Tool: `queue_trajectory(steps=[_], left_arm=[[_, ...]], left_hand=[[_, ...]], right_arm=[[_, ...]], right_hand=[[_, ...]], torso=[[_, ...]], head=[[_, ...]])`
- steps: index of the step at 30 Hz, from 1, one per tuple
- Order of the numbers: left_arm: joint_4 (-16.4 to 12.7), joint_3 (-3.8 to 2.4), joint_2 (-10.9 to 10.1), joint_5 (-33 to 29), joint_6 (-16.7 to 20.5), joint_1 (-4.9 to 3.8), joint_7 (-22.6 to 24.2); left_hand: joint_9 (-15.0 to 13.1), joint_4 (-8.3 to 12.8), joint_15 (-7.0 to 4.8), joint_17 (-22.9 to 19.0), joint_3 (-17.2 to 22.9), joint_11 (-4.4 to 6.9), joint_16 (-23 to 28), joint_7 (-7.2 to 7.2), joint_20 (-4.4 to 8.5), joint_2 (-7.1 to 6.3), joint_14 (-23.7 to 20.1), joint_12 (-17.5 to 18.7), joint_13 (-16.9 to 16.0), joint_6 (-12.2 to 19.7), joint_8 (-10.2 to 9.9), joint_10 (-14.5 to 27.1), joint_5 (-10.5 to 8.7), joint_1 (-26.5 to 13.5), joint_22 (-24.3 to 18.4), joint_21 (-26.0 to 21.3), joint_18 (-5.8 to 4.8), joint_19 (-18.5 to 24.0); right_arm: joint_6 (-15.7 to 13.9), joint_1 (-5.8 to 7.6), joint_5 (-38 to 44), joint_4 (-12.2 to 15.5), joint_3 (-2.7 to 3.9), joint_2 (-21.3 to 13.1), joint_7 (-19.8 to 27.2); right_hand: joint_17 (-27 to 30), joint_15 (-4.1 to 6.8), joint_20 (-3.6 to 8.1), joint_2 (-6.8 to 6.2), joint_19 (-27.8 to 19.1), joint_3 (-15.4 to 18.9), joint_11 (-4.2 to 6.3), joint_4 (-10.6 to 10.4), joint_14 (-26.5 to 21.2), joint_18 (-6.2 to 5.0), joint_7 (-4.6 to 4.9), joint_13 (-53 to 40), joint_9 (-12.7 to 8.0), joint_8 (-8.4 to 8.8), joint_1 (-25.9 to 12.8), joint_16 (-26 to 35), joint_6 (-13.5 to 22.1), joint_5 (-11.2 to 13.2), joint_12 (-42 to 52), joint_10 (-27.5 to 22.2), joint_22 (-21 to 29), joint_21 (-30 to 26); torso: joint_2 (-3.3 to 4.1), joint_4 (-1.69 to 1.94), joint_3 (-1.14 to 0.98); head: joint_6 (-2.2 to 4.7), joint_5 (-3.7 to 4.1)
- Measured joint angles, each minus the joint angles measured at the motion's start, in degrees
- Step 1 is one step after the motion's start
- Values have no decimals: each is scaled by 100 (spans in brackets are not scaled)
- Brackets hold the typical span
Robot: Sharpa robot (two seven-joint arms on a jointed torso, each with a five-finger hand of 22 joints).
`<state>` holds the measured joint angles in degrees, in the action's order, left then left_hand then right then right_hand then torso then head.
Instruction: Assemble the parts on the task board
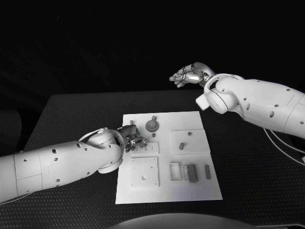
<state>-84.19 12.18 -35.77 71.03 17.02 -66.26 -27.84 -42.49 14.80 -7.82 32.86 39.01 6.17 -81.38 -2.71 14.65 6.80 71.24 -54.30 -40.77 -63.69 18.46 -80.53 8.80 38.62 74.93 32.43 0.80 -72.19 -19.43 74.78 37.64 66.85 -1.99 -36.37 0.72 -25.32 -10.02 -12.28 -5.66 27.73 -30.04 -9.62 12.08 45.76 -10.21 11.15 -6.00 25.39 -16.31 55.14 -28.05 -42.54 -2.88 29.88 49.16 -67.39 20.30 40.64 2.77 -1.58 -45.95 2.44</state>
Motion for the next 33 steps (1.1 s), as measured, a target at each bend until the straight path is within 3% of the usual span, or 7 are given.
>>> queue_trajectory(steps=[33], left_arm=[[211, -52, 245, 1, -763, -66, -180]], left_hand=[[-3, -77, 0, -29, -37, -21, 0, 0, 13, -8, 0, 22, 12, 0, -23, 21, -67, 38, -2, -25, -1, 12]], right_arm=[[3, -9, 0, -7, 0, 11, -4]], right_hand=[[-23, 0, 0, 0, 0, 0, 0, 0, 0, 0, 0, 15, -4, 1, 0, 0, 0, 0, 0, 0, -22, 0]], torso=[[-7, -3, -7]], head=[[-30, 4]])
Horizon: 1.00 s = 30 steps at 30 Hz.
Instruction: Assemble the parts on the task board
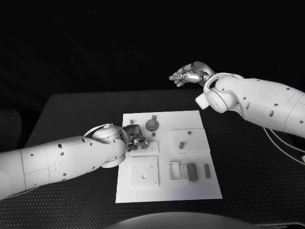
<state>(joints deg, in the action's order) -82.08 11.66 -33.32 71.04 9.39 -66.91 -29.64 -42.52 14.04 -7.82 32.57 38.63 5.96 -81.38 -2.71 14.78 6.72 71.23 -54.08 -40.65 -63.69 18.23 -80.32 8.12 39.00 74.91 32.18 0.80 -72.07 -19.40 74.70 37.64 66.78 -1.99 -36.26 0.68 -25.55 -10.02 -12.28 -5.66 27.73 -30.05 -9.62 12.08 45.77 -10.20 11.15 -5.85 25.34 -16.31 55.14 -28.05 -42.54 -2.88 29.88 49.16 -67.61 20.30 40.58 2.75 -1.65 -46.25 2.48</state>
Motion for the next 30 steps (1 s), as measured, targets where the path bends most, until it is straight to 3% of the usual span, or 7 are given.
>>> queue_trajectory(steps=[9, 16, 18, 30], left_arm=[[-13, -10, -10, 23, -153, -12, -10], [-32, 0, -40, 10, -96, -1, 34], [-32, 5, -44, 3, -56, 4, 48], [-49, 11, -86, -50, 9, 14, 78]], left_hand=[[-12, -9, -1, 0, -10, 0, 0, 0, 0, 0, 0, 0, 0, 0, 1, 0, -18, 0, 0, 0, 0, 0], [-26, -15, -18, -6, -25, 0, -23, 0, -1, 18, -18, 0, -8, 0, 7, 0, 425, -18, -1, 0, 0, -1], [-30, -13, -18, -6, -24, 0, -29, 0, -1, 28, -18, 0, -14, 0, 7, 0, 468, -28, -1, 0, 0, -1], [-34, 3, -18, -6, -35, 0, -28, 0, -2, 80, -18, 0, -21, 0, 7, 0, 468, -80, 4, 1, 0, -3]], right_arm=[[2, -18, 0, -2, -2, 2, -1], [3, -27, -1, -2, -2, -5, -1], [3, -28, -1, -2, -2, -5, -1], [5, -30, -2, -3, -1, -3, -1]], right_hand=[[-6, 0, 0, 0, 0, 0, 0, 0, 0, 0, 0, 5, -5, 0, 0, 0, 0, 0, 0, 0, -5, 0], [-11, 0, 0, 0, 0, 0, 0, 0, 0, 0, 0, 5, -5, 0, 0, 0, 0, 0, 0, 0, -5, 0], [-11, 0, 0, 0, 0, 0, 0, 0, 0, 0, 0, 10, -5, 0, 0, 0, 0, 0, 0, 0, -5, 0], [-22, 0, 0, 0, 0, 0, 0, -32, 0, -1, 0, 15, -10, 0, 0, 22, 0, 0, 0, 0, -17, -23]], torso=[[1, 2, -3], [2, 6, 1], [2, 6, 3], [2, 10, 7]], head=[[-2, 4], [-9, 3], [-5, 3], [-10, -5]])
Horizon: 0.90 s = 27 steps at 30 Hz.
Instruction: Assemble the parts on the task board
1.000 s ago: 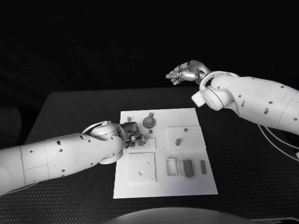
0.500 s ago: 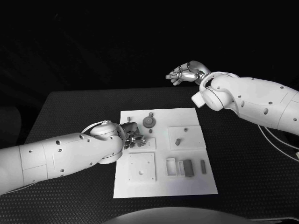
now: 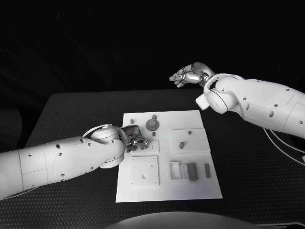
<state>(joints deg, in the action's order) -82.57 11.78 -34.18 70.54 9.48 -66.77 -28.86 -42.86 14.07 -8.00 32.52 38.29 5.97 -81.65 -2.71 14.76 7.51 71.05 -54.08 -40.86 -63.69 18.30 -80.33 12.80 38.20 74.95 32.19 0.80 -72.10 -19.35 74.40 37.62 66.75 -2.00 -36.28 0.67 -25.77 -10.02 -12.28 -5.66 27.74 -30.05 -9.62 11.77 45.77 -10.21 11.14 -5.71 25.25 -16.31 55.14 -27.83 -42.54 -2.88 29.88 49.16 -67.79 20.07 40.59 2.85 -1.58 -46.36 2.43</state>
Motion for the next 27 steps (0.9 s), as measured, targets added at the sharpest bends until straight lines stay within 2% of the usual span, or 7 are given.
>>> queue_trajectory(steps=[14, 19, 27], left_arm=[[-67, 15, -64, -9, 10, 0, -24], [-75, 24, -65, -38, 58, 10, -49], [-87, 26, -66, -94, 93, 10, -96]], left_hand=[[-10, 18, 0, 6, -17, 0, -62, 0, -1, 103, 0, -59, -25, 0, 29, 0, 91, -103, -1, 3, 1, -1], [-45, 58, 0, 6, -56, 0, -88, 0, -1, 239, 0, -96, -44, 0, 73, 0, 100, -239, -1, 48, 0, -2], [-40, 74, 0, 6, -71, 0, -88, 0, -2, 313, 0, -96, -44, 0, 73, 0, 102, -314, -2, 48, 0, -2]], right_arm=[[2, -1, -1, 2, 0, -5, 0], [2, -1, -1, 3, 0, -7, 0], [2, -1, -2, 4, 0, -11, -1]], right_hand=[[-9, 0, 0, 0, 0, 0, 0, 0, 0, 1, 0, 5, 0, 0, 0, 0, 0, 0, 0, 0, -5, 0], [-11, 0, 0, 0, 0, 0, 0, 0, 0, 0, 0, 5, 1, 0, 0, 0, 0, 0, 0, 0, -5, 0], [-17, 0, 0, 0, 0, 0, 0, 0, 0, 0, 0, 10, -4, 0, 0, 0, 0, 0, 0, 0, -10, 0]], torso=[[0, -1, -3], [0, -2, -3], [-1, -4, -6]], head=[[-25, -20], [-31, -21], [-32, -25]])
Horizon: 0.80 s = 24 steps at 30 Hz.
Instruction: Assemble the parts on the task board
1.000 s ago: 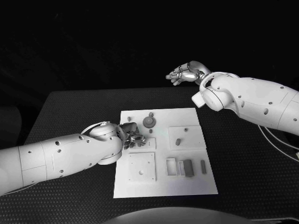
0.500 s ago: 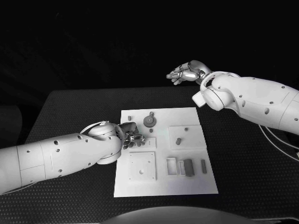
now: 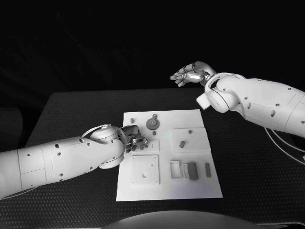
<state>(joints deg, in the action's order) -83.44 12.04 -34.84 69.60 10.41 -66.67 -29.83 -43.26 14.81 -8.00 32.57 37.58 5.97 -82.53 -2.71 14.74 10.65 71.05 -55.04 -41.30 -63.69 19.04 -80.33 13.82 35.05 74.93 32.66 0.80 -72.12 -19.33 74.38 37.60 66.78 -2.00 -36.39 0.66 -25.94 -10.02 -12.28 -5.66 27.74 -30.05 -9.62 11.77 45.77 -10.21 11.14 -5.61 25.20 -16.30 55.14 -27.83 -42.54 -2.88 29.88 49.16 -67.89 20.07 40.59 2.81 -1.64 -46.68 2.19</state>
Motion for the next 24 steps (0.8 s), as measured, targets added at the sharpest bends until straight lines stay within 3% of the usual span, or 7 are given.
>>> queue_trajectory(steps=[18, 24], left_arm=[[-27, 6, 3, -40, -10, -8, -65], [-25, 8, 9, -40, -10, -10, -75]], left_hand=[[4, 7, 0, -1, -6, 0, 0, 0, -9, 21, 0, 0, 1, 0, -19, 0, 21, -22, -1, 0, 0, -9], [5, 7, 0, -13, -6, 0, 0, 0, -9, -75, 0, 0, 2, 0, -19, 0, 22, 43, -1, 0, -1, -9]], right_arm=[[1, 0, -1, 0, 0, -8, -1], [1, -4, -2, -1, 0, -8, -1]], right_hand=[[-6, 0, 0, 0, 0, 0, 0, 0, 0, 0, 0, 5, 1, 0, 0, 0, 0, 0, 0, 0, -5, 0], [-12, 0, 0, -1, 0, 0, 0, 0, 0, 0, 0, 10, -4, 0, -1, 5, 0, 0, 0, 0, -10, 0]], torso=[[0, -3, -1], [0, -2, -1]], head=[[0, 14], [-4, 17]])
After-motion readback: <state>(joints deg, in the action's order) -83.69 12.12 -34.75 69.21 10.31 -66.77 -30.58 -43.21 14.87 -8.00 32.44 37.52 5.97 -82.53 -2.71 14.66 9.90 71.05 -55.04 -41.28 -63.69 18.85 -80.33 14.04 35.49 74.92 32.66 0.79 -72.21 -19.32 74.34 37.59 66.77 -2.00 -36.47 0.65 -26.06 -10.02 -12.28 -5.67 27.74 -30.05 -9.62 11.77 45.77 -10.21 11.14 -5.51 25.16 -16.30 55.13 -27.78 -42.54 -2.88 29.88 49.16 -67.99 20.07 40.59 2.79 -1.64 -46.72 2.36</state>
